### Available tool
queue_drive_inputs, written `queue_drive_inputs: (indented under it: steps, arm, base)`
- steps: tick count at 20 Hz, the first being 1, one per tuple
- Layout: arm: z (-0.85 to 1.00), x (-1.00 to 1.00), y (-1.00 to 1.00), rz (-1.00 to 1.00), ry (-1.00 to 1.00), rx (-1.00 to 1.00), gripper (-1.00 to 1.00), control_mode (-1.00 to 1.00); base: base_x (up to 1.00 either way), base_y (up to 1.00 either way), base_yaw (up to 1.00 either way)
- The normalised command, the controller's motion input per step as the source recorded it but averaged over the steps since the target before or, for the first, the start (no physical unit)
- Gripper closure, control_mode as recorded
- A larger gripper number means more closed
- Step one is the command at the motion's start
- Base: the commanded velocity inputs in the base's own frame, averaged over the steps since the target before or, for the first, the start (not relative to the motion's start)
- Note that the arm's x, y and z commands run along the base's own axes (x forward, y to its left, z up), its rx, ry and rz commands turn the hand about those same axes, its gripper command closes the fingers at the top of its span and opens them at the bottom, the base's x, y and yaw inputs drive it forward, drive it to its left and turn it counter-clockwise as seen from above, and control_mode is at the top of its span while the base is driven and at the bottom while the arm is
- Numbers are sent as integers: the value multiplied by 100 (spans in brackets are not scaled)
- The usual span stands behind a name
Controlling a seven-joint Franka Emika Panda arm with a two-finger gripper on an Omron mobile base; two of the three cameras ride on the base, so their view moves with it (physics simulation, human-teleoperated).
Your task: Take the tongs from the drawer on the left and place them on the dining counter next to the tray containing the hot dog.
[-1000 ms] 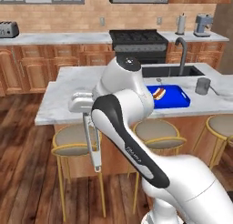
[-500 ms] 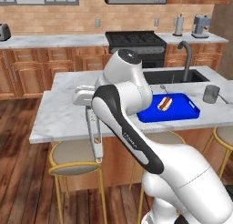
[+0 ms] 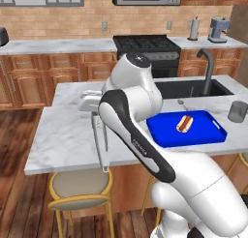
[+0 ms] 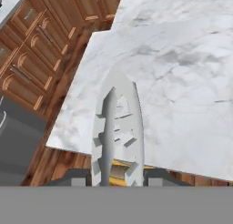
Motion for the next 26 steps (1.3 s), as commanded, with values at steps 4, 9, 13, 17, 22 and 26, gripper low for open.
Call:
queue_drive_inputs:
  steps: [4,9,13,17,22,26]
  arm:
    - [0,72,-13,0,3,0,100,-100]
    - [0,81,-40,-4,9,0,100,-100]
    - [-12,65,-48,-5,6,0,100,-100]
    - [-21,30,-36,-1,0,-7,100,-100]
    - [-18,0,2,0,0,-14,100,-100]
    - [-22,0,-41,0,1,-9,100,-100]
  base:
    - [0,0,0]
    - [0,0,0]
    - [0,0,0]
    - [0,0,0]
    - [0,0,0]
    - [0,0,0]
